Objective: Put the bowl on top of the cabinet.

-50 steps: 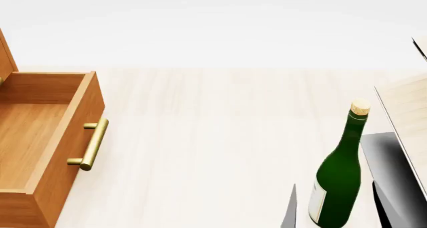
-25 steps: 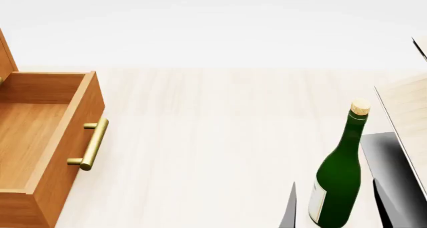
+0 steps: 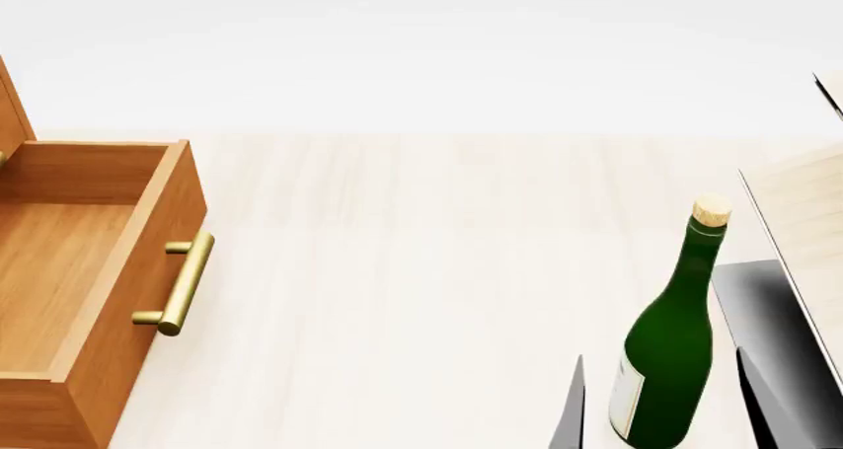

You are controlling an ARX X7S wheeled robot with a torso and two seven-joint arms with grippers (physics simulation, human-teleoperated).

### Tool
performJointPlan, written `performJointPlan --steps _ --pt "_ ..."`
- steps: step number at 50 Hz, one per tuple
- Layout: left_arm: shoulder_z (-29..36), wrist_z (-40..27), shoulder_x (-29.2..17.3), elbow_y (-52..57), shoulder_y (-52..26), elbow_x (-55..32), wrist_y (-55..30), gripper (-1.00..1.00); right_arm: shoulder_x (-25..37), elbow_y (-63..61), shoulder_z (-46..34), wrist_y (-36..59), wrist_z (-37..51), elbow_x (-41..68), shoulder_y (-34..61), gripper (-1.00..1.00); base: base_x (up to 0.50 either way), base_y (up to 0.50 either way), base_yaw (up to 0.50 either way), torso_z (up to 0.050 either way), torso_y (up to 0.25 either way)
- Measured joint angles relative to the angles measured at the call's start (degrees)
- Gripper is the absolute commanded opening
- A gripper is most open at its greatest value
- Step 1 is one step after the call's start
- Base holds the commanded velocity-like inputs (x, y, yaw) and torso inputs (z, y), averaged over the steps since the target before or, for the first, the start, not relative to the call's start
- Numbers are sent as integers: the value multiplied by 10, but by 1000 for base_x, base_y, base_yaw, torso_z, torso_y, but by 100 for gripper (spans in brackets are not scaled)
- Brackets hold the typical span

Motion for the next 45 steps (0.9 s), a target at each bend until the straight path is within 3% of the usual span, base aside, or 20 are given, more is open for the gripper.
performJointPlan --steps 18,19,45 --pt "-89 -37 -14 -2 1 69 6 -100 1 4 -6 -1 2 -3 2 100 0 0 0 0 1" --pt "-90 -37 -14 -2 1 73 6 100 1 4 -7 -1 2 -4 2 100 0 0 0 0 0" --pt "-82 -13 5 -1 -21 138 0 100 4 9 -10 -7 4 -3 1 100 0 0 0 0 0"
